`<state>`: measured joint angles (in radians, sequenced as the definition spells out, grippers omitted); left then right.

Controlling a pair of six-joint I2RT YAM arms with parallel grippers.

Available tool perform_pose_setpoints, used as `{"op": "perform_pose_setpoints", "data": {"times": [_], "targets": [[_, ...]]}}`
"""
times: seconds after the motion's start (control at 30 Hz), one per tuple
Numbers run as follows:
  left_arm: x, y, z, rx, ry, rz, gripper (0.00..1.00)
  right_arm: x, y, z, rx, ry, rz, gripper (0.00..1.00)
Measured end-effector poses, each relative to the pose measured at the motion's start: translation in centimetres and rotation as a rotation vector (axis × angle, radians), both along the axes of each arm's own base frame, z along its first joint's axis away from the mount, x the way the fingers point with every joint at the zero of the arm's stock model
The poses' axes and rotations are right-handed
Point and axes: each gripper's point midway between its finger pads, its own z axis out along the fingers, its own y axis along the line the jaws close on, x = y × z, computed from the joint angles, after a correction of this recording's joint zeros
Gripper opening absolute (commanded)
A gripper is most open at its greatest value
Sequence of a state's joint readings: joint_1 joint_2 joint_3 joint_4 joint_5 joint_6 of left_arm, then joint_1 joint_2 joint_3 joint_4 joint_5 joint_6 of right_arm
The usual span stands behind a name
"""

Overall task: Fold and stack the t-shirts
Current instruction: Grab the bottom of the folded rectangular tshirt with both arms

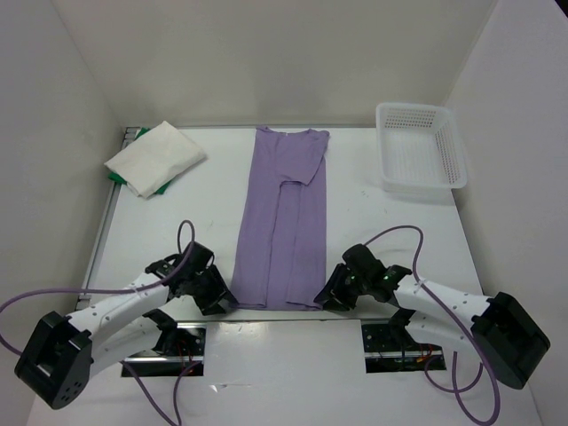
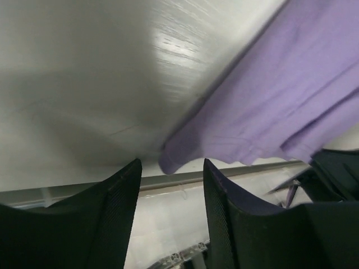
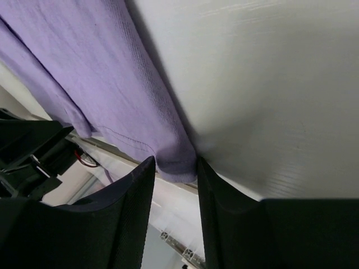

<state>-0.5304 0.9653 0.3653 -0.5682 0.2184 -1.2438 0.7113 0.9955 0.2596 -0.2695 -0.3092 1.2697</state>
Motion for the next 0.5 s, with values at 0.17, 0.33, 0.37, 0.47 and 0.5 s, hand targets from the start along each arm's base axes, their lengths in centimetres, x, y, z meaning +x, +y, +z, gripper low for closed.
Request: {"op": "perform_pose_setpoints", "data": {"times": [0.17,0.33,0.37,0.47,0.5], "targets": [[0.0,-1.3,0.2,-0.105,-0.004,0.027,0.55,0.3,-0.3,0.0,-0.011,-0.029,-0.003,0.40],[0.1,-1.4,0.4,-0.124,-0.022,0.042,0.53,0.3,-0.5,-0.1,-0.023,-0.041,0.001,0.36],[0.1,-1.2,0.5,-0.118,-0.029,0.047,0.53,0.3,-0.5,-0.1,-0.024,-0.040,0.002,0.35],[0.1,-0.7,0.7,-0.103,-0.050,0.058,0.53,0.3,-0.6,-0.1,-0.027,-0.041,0.004,0.35],[0.1,-0.6,0.7,-0.101,-0.053,0.063,0.53,0.3,-0.6,-0.1,-0.027,-0.041,0.004,0.35]]}}
